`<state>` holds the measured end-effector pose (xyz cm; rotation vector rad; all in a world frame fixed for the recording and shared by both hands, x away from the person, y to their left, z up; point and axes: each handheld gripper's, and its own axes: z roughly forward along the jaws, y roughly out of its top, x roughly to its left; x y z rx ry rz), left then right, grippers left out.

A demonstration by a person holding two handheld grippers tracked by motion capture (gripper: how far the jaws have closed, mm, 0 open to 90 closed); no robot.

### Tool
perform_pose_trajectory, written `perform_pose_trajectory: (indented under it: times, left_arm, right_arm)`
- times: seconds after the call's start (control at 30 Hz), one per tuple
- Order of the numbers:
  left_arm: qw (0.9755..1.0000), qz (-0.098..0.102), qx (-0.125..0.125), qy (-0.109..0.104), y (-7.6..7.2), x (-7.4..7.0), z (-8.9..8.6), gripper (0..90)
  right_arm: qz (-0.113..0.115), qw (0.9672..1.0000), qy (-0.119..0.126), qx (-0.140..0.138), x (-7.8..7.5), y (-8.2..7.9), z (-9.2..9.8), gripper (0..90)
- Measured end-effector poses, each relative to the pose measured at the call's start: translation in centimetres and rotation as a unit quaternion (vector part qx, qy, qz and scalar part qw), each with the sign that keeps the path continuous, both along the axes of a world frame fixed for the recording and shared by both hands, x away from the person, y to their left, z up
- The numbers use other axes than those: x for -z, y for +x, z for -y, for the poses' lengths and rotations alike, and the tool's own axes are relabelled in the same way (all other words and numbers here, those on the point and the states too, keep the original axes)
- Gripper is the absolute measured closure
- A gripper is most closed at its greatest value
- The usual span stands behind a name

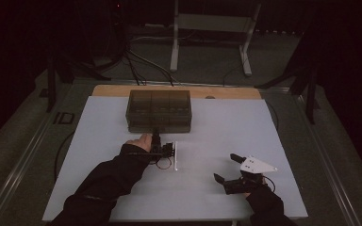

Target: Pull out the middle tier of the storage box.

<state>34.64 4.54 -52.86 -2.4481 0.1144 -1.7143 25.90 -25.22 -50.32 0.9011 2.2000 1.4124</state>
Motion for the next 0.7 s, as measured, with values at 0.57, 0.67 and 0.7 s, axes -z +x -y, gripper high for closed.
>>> perform_pose_trajectory:
  times: [0.57,0.67,0.7]
  left_arm:
    - [0.9997,-0.018,0.015,-0.009,0.1,-0.4,-0.5,77.1]
    - [0.9987,-0.038,0.009,-0.032,0.1,-0.9,-0.7,73.0]
    - [0.9979,-0.047,0.003,-0.044,0.1,-1.2,-0.8,72.5]
  right_arm:
    - [0.001,1.0,0.0,0.0,0.0,0.0,0.0,2.4]
    - [0.001,1.0,0.001,0.001,0.0,0.0,0.1,2.4]
    - [0.002,1.0,0.001,0.001,0.0,0.0,0.0,2.3]
